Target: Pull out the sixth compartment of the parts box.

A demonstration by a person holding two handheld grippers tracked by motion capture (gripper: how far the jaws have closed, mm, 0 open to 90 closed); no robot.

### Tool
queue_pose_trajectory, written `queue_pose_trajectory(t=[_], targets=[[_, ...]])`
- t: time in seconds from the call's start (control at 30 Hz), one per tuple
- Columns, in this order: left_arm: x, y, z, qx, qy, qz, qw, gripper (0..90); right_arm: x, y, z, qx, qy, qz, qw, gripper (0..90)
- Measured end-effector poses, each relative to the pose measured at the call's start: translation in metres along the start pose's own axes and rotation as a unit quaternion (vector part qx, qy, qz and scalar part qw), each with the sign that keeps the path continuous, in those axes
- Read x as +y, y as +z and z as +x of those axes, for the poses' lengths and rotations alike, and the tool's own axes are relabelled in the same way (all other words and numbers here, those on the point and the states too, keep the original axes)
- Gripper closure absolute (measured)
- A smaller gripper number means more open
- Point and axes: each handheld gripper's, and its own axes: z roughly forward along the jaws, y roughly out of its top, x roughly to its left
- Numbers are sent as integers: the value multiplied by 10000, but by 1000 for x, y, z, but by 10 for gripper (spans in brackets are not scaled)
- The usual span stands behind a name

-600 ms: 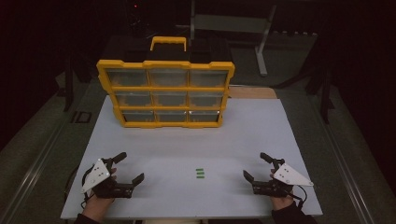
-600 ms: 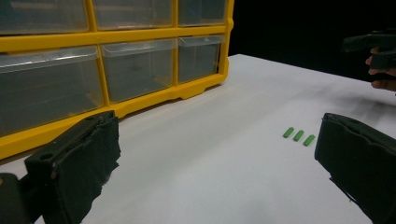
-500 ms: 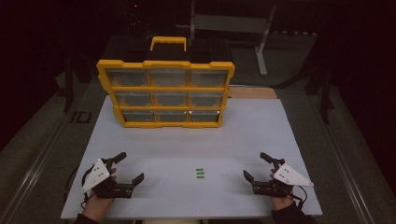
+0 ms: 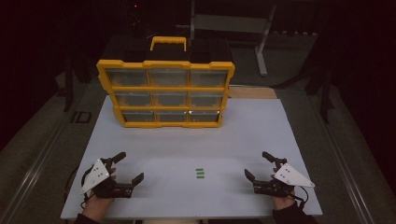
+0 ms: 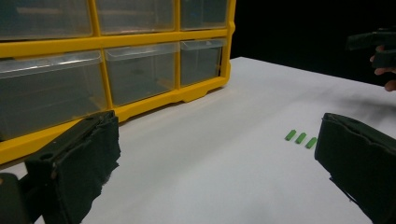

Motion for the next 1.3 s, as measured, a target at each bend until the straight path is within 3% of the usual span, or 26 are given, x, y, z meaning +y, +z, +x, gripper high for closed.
queue_pose_trajectory(t=[0.27, 0.5, 0.97, 1.3], targets=[[0, 0, 0, 20, 12, -10, 10000, 0, 25, -12, -6, -253, -74, -159, 9995, 102], [0, 0, -1, 18, 20, -6, 10000, 0, 55, -12, -12, -226, -279, -222, 9991, 102], [1, -1, -1, 56, 46, -18, 10000, 0, 97, 8, -17, -97, -420, -350, 9985, 102], [1, -1, -2, 37, 68, -7, 10000, 0, 133, 31, -18, 45, -789, -497, 9956, 102]])
